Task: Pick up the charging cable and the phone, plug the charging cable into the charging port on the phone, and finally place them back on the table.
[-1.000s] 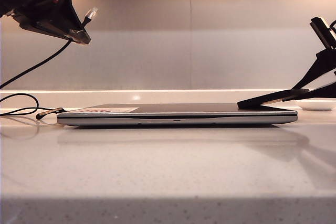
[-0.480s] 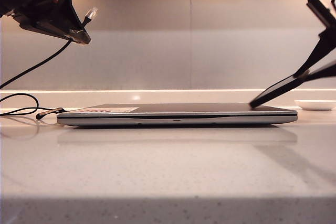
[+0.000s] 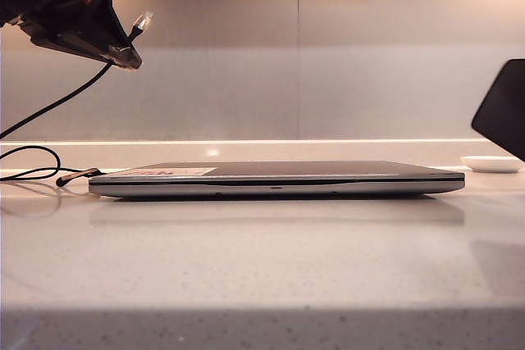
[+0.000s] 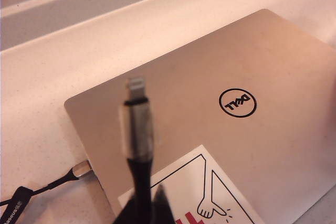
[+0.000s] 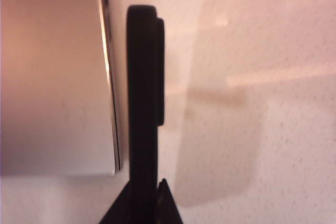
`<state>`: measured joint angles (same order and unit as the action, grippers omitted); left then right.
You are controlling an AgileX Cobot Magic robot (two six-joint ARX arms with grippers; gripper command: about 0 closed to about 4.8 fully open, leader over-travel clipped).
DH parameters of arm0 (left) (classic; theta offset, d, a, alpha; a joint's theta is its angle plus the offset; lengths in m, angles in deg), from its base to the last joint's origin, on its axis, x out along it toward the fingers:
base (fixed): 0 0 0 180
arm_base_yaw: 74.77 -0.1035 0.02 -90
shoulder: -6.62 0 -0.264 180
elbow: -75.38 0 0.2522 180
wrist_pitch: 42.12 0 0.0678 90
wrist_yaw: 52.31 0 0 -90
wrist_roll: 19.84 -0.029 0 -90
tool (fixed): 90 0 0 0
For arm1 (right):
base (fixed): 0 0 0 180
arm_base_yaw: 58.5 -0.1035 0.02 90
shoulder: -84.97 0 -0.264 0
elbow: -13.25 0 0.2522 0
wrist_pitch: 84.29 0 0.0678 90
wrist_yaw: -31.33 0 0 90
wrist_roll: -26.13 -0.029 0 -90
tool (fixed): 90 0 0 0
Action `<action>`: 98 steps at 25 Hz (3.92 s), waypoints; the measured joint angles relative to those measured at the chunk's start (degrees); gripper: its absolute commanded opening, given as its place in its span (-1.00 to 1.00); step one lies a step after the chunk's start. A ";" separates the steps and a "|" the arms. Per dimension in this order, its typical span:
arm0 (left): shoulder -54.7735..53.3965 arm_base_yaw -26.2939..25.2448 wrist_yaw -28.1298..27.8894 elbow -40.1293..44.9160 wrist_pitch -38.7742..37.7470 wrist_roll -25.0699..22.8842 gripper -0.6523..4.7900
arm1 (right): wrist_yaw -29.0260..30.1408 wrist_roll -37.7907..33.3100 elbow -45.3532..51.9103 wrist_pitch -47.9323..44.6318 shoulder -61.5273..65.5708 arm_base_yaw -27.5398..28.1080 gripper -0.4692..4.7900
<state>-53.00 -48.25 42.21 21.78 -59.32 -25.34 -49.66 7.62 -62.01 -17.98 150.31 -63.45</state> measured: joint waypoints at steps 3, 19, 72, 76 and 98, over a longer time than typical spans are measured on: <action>0.00 0.00 0.00 0.00 0.00 0.00 -0.78 | -3.67 0.85 -0.42 2.23 0.07 -4.85 -0.86; 0.00 0.00 0.00 0.00 0.00 0.00 -0.78 | -10.19 2.29 -1.55 12.74 7.45 -14.03 -0.49; -4.87 23.21 1.95 7.63 9.92 39.91 -0.78 | 38.88 -44.06 9.49 -73.22 20.87 -14.03 -0.84; -5.44 23.30 1.97 7.63 9.90 41.13 -0.78 | 39.41 -43.04 9.73 -75.36 22.18 -16.41 -0.84; -5.44 23.30 1.97 7.63 9.92 41.16 -0.78 | 42.66 -38.56 9.70 -80.28 26.18 -18.05 -0.84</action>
<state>-58.44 -24.95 44.18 29.41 -49.40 15.82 -6.99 -30.93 -52.31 -98.26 176.50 -81.50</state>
